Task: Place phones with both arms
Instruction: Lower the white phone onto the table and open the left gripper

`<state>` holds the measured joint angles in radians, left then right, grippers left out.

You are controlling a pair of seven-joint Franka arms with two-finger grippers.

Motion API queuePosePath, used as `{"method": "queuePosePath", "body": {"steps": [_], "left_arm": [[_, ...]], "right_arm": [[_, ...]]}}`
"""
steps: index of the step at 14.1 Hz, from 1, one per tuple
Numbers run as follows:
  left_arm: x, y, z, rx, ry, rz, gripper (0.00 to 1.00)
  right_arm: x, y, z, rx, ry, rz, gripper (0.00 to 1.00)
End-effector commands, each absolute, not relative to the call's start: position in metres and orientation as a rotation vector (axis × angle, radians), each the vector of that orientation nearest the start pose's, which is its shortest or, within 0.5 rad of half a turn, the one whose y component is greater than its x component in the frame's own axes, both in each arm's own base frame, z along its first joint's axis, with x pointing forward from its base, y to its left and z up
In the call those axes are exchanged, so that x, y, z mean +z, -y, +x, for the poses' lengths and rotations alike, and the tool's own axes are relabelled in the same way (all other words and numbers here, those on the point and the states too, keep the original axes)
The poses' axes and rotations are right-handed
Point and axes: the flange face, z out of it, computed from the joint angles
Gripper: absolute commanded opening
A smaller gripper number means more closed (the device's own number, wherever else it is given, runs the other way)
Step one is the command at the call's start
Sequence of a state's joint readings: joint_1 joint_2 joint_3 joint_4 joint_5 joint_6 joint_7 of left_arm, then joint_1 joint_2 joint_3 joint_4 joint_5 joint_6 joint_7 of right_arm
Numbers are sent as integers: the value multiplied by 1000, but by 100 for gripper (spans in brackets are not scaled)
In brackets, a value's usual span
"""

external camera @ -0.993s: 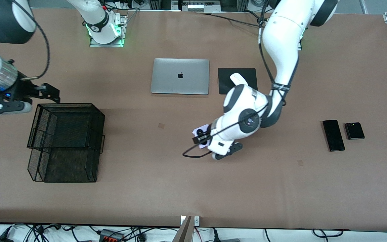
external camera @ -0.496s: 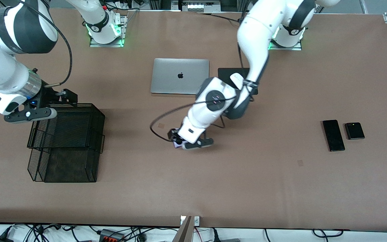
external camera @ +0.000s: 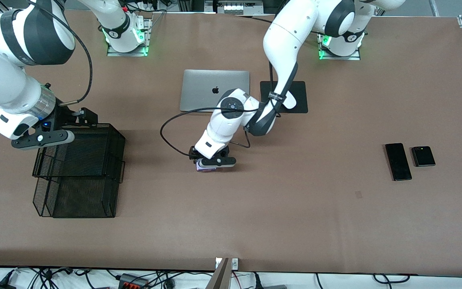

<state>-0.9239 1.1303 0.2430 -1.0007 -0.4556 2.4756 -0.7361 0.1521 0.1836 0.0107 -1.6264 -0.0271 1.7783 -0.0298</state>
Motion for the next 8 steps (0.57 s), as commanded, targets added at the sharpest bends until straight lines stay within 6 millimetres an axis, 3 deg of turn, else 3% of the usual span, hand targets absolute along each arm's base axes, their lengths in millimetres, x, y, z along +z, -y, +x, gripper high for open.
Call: {"method": "queuePosePath", "body": {"steps": [1,2,4,8], "left_arm": [[203,571,583,-379,197,-3449,20],[202,571,582,-387,155,-3446,32],[201,571,582,-396,129,-3445,45],[200,573,580,-392,102,-3445,55]], "right_arm": [[495,-104,617,87,312,-3147,100],[491,-110,616,97,324,-3146,100],[489,-113,615,107,331,-3146,100],[487,-109,619,97,328,-3144,100]]}}
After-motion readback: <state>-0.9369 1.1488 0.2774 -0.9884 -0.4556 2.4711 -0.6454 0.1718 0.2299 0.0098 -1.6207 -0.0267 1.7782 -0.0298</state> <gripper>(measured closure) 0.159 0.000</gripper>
